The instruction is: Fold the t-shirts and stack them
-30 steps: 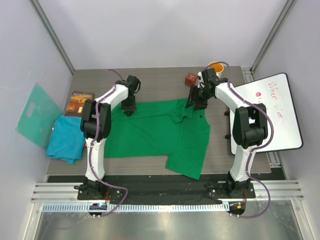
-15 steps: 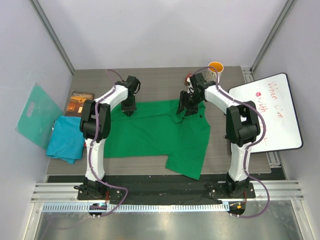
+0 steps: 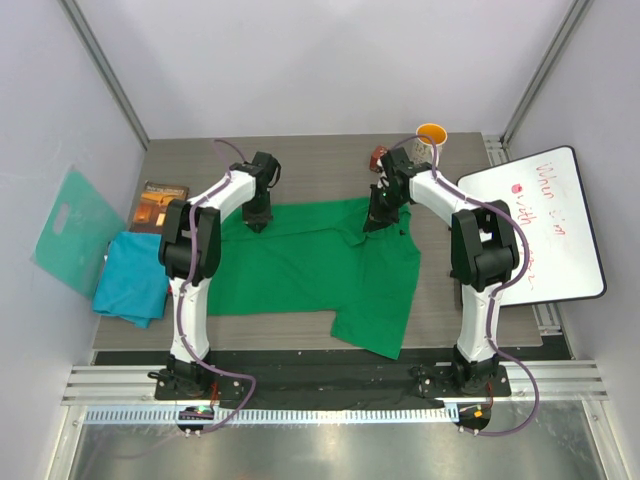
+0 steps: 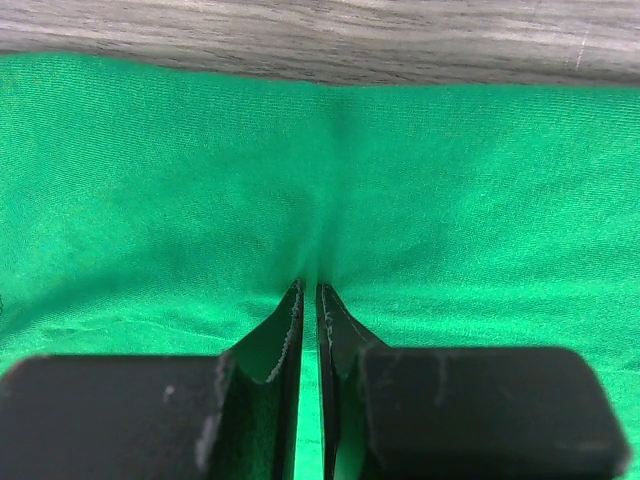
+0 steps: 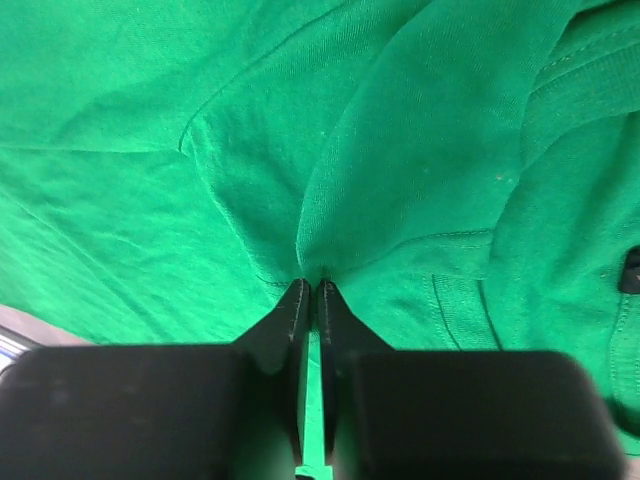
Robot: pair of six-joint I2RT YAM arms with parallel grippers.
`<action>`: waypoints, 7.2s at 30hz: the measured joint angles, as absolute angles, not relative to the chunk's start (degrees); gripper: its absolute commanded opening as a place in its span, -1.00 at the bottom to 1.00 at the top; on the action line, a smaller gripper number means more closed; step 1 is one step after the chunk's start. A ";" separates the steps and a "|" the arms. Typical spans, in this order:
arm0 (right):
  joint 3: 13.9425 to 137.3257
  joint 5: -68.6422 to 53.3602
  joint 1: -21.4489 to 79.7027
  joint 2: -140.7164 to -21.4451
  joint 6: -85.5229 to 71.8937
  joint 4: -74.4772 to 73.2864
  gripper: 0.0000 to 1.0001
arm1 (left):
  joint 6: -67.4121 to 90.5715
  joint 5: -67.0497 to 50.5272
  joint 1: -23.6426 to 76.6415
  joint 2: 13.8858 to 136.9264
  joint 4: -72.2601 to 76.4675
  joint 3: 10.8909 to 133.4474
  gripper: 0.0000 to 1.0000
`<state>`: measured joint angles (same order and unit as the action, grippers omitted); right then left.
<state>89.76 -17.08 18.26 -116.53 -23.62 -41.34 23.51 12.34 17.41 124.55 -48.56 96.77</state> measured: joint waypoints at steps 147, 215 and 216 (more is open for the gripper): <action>103.90 -12.32 23.31 -116.60 -20.82 -61.89 -0.22 | 22.02 10.41 17.39 123.35 -47.09 94.85 -0.99; 105.54 -5.02 27.18 -127.83 -16.16 -58.00 -0.64 | 22.00 9.93 17.39 121.97 -46.33 92.66 -0.95; 105.80 -5.04 27.18 -127.61 -16.16 -58.43 -0.63 | 21.98 9.91 17.39 121.97 -46.33 92.66 -0.96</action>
